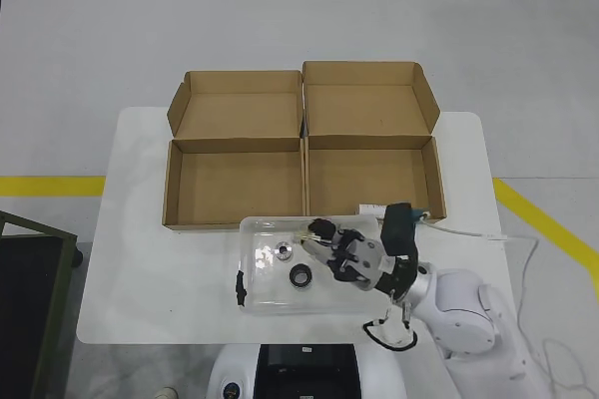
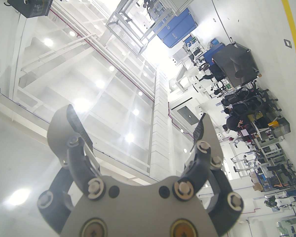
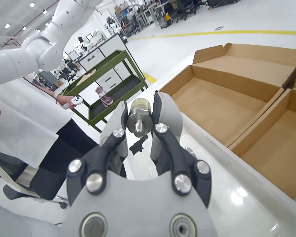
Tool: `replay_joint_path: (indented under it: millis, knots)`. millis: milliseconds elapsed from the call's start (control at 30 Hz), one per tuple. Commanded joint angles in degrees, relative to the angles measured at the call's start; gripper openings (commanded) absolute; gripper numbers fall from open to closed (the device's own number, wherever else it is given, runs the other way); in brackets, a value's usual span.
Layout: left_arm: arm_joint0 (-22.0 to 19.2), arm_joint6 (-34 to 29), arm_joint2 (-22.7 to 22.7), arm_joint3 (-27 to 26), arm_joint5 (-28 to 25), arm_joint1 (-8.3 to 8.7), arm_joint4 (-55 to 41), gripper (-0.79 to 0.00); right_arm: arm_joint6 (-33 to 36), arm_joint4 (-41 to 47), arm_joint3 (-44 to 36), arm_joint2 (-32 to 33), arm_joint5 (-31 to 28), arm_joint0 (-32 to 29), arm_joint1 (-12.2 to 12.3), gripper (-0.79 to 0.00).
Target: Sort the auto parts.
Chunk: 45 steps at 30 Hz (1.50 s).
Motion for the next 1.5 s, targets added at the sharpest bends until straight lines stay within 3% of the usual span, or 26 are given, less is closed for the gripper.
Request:
replay_joint_path:
  millis: [0,400,800,1067,1467]
  knots:
    - [0.0,0.0,0.0,0.0,0.0,0.00,0.0,0.000,-2.2,0.6,0.2,0.2,-0.2,-0.8,0.0,-0.785]
    - [0.0,0.0,0.0,0.0,0.0,0.00,0.0,0.000,-12.2,11.1,2.0,4.1,-7.7,-6.1,0.3,-0.785]
    - [0.0,0.0,0.0,0.0,0.0,0.00,0.0,0.000,-14.5,10.0,0.2,5.9,-5.4,-7.9,0.4,-0.785]
    - [0.0,0.0,0.0,0.0,0.0,0.00,0.0,0.000,-15.1,6.2,2.1,4.3,2.9,-6.9,0.1,-0.785]
    - [0.0,0.0,0.0,0.0,0.0,0.00,0.0,0.000,-8.4,-7.9,6.8,-1.0,25.2,3.0,-0.8,-0.785]
